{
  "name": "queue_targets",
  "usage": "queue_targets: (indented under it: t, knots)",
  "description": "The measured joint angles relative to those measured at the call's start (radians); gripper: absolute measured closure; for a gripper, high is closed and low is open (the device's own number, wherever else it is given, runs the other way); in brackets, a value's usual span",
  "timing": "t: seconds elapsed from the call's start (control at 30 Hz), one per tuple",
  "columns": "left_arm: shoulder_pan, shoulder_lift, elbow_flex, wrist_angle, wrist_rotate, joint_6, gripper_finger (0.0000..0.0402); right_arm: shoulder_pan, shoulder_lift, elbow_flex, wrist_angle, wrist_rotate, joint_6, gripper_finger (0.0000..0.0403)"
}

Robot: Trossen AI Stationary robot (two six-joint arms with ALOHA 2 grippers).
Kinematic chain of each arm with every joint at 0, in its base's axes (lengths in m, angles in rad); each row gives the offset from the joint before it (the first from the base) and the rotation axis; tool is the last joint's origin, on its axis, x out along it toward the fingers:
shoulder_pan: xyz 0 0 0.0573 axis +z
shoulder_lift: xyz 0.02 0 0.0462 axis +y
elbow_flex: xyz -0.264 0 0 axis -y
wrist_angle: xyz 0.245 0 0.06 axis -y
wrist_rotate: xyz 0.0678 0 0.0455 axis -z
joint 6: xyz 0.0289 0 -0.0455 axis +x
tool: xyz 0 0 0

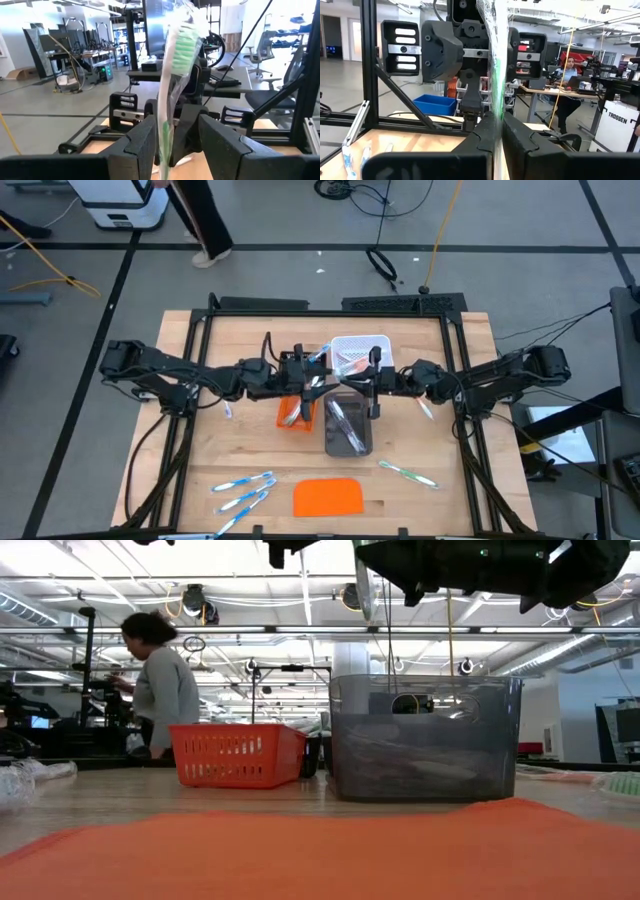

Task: Pick & Place Toothbrushes
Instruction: Put the green toothbrush into the orange bin

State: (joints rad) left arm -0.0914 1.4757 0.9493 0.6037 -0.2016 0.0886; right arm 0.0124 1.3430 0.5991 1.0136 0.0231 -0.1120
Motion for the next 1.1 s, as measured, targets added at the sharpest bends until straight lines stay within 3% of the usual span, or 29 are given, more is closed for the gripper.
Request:
queue_targets:
  t: [0.53, 0.87, 0.97, 1.1]
  knots:
    - [0.002, 0.000, 0.000, 0.061, 0.002, 0.012, 0.0250, 0.000, 0.000, 0.000, -0.022, -0.002, 0.020, 0.0395]
    - [0.012, 0.070, 0.001, 0.177, 0.024, 0.056, 0.0252, 0.001, 0.000, 0.000, -0.022, -0.003, 0.021, 0.0395]
    - [0.013, 0.069, 0.001, 0.176, 0.022, 0.059, 0.0277, 0.001, 0.000, 0.000, -0.023, -0.003, 0.021, 0.0395]
    - [0.014, 0.069, 0.001, 0.176, 0.025, 0.074, 0.0349, 0.001, 0.000, 0.000, -0.025, -0.007, 0.020, 0.0395]
